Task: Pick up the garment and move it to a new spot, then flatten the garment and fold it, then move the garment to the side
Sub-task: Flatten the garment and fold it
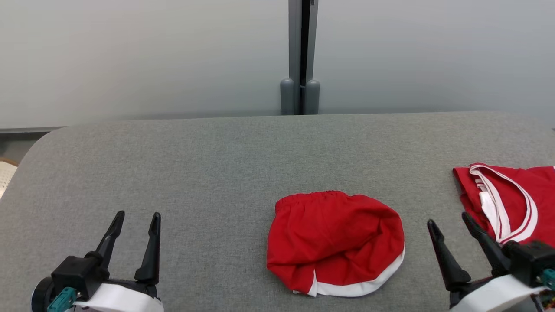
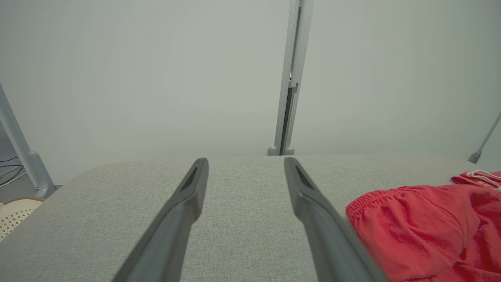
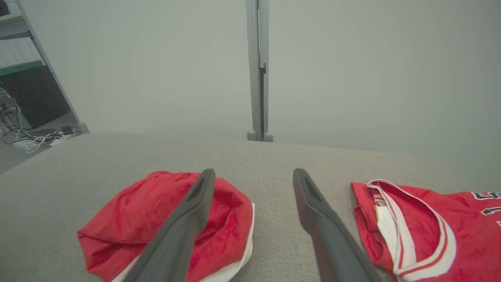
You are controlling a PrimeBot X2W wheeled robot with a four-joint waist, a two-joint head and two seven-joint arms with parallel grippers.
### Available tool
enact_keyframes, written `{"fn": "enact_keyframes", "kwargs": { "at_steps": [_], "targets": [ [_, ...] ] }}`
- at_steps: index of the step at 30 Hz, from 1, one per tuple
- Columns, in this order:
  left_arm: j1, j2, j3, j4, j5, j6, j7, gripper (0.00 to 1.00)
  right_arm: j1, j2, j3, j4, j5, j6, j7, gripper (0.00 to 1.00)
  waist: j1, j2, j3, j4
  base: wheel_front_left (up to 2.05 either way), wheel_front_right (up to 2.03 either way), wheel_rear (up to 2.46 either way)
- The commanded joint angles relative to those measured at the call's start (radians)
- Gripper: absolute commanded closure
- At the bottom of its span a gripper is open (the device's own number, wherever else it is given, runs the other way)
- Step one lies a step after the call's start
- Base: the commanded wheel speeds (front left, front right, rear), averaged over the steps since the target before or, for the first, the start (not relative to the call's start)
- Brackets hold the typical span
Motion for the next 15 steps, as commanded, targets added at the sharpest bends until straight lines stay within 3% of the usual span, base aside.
{"fn": "enact_keyframes", "kwargs": {
  "at_steps": [1, 9, 15],
  "targets": [
    [-0.023, 0.000, -0.003, -0.005, 0.007, -0.004, 0.002, 0.00, -0.025, -0.012, 0.020, 0.008, 0.015, 0.000, 0.007, 0.00, 0.0000, 0.0000, 0.019, 0.020, 0.00, 0.00, 0.00],
    [-0.143, -0.034, -0.051, 0.013, 0.028, -0.032, -0.011, 0.00, -0.269, -0.098, 0.281, 0.164, 0.070, 0.000, 0.042, 0.00, 0.0000, 0.0000, 0.131, 0.111, 0.00, 0.00, 0.00],
    [-0.214, -0.061, -0.074, 0.055, 0.039, -0.048, -0.036, 0.00, -0.412, -0.149, 0.399, 0.323, 0.080, 0.000, 0.074, 0.00, 0.0000, 0.0000, 0.184, 0.154, 0.00, 0.00, 0.00]
  ]
}}
